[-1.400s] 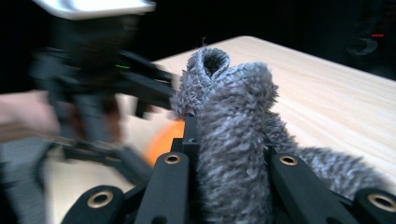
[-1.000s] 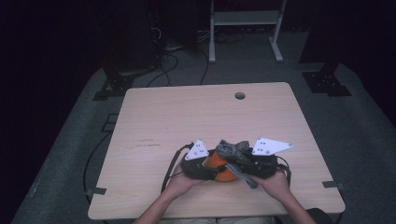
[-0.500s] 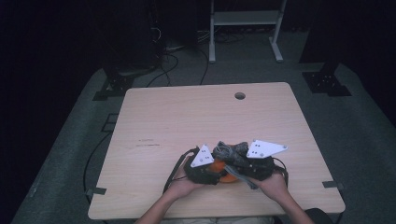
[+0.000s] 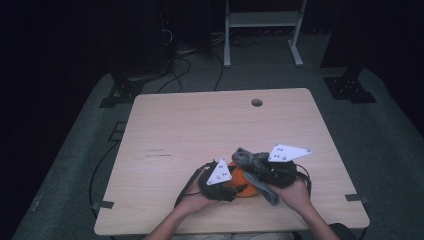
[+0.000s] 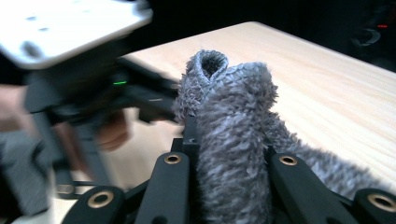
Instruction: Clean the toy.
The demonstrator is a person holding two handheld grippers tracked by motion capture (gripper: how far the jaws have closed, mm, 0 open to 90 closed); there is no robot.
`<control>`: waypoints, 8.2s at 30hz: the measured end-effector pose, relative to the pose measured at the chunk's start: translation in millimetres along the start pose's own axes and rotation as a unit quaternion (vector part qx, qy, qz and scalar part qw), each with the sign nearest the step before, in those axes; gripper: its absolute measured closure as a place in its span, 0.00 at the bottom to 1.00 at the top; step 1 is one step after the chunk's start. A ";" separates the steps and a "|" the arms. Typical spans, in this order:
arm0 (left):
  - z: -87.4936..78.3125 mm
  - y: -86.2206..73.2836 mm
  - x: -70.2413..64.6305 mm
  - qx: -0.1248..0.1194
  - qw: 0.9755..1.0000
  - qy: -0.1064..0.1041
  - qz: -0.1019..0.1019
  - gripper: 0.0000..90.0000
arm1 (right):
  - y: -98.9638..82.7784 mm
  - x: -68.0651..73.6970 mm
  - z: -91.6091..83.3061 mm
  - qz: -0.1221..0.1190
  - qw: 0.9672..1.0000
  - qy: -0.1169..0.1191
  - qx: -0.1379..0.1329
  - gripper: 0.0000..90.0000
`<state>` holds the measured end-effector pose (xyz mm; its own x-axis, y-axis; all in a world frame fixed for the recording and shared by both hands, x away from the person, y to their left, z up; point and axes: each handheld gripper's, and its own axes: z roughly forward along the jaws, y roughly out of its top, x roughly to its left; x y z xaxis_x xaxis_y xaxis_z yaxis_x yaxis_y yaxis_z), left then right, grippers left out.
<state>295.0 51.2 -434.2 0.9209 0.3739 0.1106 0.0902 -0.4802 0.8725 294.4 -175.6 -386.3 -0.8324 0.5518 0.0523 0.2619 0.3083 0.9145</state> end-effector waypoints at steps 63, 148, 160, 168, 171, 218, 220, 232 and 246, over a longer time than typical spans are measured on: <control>-12.9 -7.0 33.2 -0.014 0.995 -0.038 -0.094 0.17 | -19.4 -22.7 -8.9 0.056 0.998 0.013 -0.019 0.84; -18.7 -10.0 32.7 -0.003 0.996 -0.043 -0.077 0.37 | -26.0 -27.3 -2.1 0.091 0.996 -0.011 -0.008 0.83; -9.5 -14.4 44.2 -0.008 0.990 -0.069 -0.123 0.17 | -23.7 -23.3 1.9 0.065 0.998 -0.001 -0.005 0.83; -12.0 -7.7 36.0 -0.022 0.994 -0.022 -0.108 0.40 | -12.3 -13.8 -6.5 0.065 0.997 0.016 -0.045 0.83; -19.1 -1.5 32.8 -0.030 0.995 -0.011 -0.093 0.41 | -10.5 -5.0 0.2 0.051 0.998 0.019 -0.035 0.83; -26.2 4.4 34.7 -0.030 0.995 -0.007 -0.099 0.43 | -16.2 -19.8 -7.3 0.076 0.995 0.013 -0.069 0.83; -25.9 1.2 37.2 -0.029 0.994 -0.006 -0.109 0.44 | -24.3 -29.4 -5.6 0.090 0.995 -0.006 -0.052 0.83; -13.6 -3.5 45.0 -0.015 0.987 -0.043 -0.152 0.11 | -18.5 -23.2 -4.3 0.071 0.996 0.009 -0.058 0.83; -21.1 2.1 37.2 -0.028 0.991 -0.011 -0.132 0.39 | -18.2 -23.4 -14.1 0.059 0.996 -0.019 -0.060 0.83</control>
<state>321.4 80.8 -418.3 0.8763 0.4623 -0.1355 0.3086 -0.3227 0.8948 302.2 -205.0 -398.5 -0.7793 0.6084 0.1501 0.2959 0.1461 0.9440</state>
